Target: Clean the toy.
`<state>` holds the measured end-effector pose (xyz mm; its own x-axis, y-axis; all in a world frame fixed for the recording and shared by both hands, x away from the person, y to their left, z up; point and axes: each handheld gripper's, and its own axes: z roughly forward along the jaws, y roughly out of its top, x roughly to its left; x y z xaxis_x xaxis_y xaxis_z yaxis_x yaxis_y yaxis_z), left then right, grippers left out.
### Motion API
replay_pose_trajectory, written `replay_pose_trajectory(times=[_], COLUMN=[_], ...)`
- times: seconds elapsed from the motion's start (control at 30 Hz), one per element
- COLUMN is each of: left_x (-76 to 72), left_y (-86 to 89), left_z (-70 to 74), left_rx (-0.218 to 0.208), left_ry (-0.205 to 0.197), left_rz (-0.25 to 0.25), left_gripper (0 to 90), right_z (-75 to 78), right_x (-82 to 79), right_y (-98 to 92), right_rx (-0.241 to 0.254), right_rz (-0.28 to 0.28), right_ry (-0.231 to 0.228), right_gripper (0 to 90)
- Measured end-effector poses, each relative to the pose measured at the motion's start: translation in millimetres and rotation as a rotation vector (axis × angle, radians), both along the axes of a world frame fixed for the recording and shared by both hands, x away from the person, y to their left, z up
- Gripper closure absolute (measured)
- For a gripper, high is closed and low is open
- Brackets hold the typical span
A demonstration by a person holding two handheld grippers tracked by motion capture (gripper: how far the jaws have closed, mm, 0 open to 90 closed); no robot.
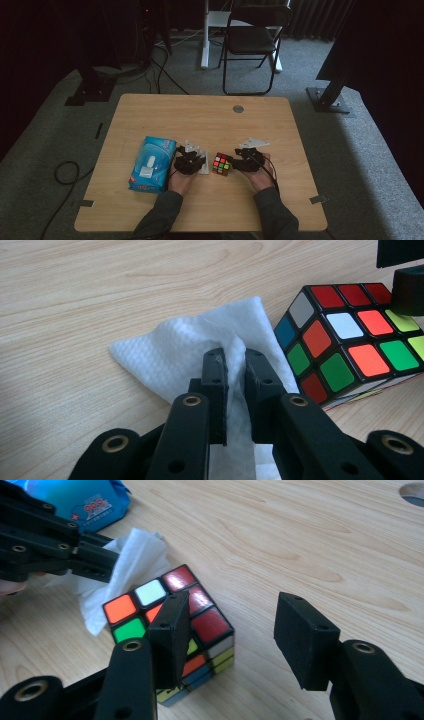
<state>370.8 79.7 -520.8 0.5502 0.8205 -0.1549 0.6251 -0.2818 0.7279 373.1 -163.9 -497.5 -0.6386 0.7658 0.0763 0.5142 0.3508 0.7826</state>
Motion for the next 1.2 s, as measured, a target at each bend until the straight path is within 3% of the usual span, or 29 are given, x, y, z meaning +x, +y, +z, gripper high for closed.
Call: replay_pose_trajectory(times=[0.3, 0.67, 0.83, 1.2], left_x=[0.0, -1.2, -0.6, 4.8], left_y=[0.1, -1.4, -6.0, -9.4], left_z=[0.8, 4.5, 11.6, 19.2], left_rx=[-0.001, -0.028, -0.040, -0.047], left_ry=[-0.004, -0.015, -0.033, -0.047], left_rz=[0.000, -0.014, -0.030, -0.033], left_gripper=[81.5, 81.3, 81.3, 81.3], right_z=[-0.9, -1.1, -1.8, -0.2], right_x=[10.5, 3.4, -3.2, -4.7], right_y=[3.6, 4.4, 1.8, 1.7], right_rx=[0.014, 0.014, 0.046, 0.057], right_rz=[-0.055, -0.050, -0.022, -0.045], right_ry=[0.005, 0.016, 0.035, 0.076], right_gripper=[51.5, 51.6, 50.5, 52.6])
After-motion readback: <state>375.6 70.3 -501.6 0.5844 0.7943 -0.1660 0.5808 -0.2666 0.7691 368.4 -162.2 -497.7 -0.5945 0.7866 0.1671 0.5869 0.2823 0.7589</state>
